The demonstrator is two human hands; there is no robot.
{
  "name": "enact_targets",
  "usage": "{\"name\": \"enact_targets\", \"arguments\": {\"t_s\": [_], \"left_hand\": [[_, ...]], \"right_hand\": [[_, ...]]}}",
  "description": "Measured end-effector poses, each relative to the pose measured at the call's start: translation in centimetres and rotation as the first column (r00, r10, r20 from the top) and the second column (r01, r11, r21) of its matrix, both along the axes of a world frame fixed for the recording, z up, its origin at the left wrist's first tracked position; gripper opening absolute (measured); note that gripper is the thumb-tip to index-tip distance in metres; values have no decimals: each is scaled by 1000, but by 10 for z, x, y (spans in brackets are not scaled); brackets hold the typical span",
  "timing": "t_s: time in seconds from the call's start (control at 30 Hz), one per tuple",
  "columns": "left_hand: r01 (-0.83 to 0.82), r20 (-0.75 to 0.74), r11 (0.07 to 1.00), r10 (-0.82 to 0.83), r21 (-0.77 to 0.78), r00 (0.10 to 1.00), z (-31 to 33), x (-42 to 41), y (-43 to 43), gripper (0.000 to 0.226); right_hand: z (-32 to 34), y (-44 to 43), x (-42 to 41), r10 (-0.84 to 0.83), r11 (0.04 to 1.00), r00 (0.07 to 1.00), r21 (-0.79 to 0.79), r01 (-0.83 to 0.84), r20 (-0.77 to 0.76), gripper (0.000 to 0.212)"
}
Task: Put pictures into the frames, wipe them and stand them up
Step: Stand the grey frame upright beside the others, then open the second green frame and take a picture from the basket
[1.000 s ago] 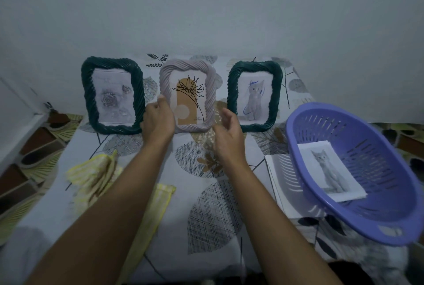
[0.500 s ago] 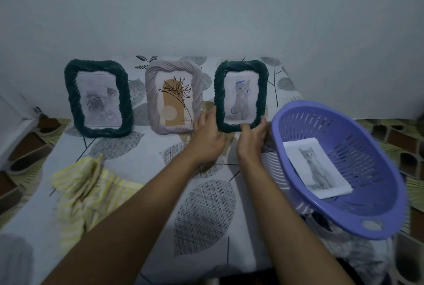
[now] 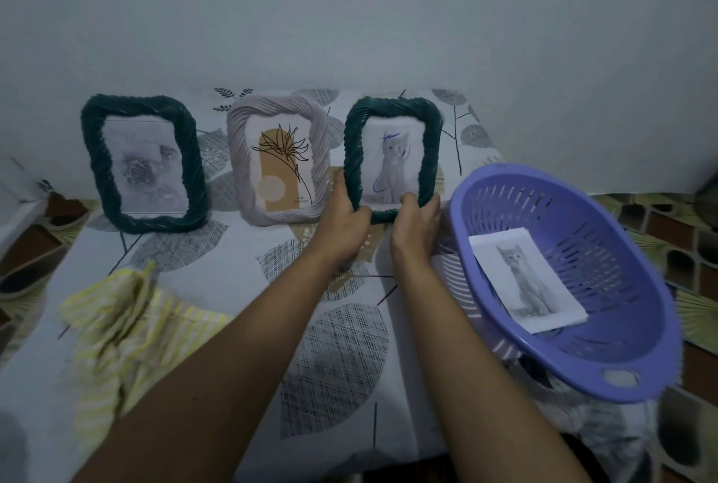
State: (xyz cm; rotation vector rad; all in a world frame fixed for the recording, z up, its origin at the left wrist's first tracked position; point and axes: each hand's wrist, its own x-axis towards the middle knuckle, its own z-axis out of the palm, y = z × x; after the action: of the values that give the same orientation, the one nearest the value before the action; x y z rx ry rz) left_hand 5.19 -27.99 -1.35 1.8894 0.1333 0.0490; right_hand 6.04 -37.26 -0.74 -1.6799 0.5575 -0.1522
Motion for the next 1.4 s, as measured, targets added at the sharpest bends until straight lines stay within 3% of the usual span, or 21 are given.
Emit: {"name": "enact_targets", "arguments": {"t_s": [0.3, 0.5, 0.53, 0.63, 0.83, 0.9, 0.97, 1.1, 1.27, 1.4], "left_hand": [[-37, 94, 999, 37, 4, 995, 6, -47, 39, 58], [-115, 157, 993, 114, 1, 981, 31, -97, 54, 38], [-116, 157, 993, 115, -4, 981, 35, -105, 57, 36], [-74, 148, 997, 76, -19, 986, 48, -128, 62, 31], [-95, 154, 995, 100, -41, 983, 66, -166, 72, 18], [-122, 178, 992, 114, 34, 977, 67, -174, 75, 18], [-155, 218, 972, 115, 176, 969, 66, -184, 76, 23], [-246, 380, 867, 73, 432, 922, 58, -200, 73, 23], [-353, 524, 652, -80, 671, 848, 42, -213, 62, 20], [-388, 573, 596, -150, 702, 806, 30, -219, 57, 24]], "right_hand": [[19, 17, -66, 57, 991, 998, 124, -59, 20, 63], [31, 19, -113, 165, 948, 983, 288, -134, -86, 67], [28, 18, -118, 180, 940, 979, 309, -144, -92, 62], [30, 15, -135, 231, 920, 969, 343, -189, -86, 18], [34, 8, -164, 384, 886, 921, 307, -347, -68, 25], [35, 10, -172, 408, 896, 912, 212, -390, -48, 22], [33, 9, -175, 405, 909, 913, 88, -408, 49, 34], [43, 8, -177, 421, 906, 876, -79, -415, 236, 19], [52, 13, -174, 344, 938, 906, -43, -344, 247, 40], [49, 12, -172, 261, 964, 933, -28, -263, 246, 43]]}}
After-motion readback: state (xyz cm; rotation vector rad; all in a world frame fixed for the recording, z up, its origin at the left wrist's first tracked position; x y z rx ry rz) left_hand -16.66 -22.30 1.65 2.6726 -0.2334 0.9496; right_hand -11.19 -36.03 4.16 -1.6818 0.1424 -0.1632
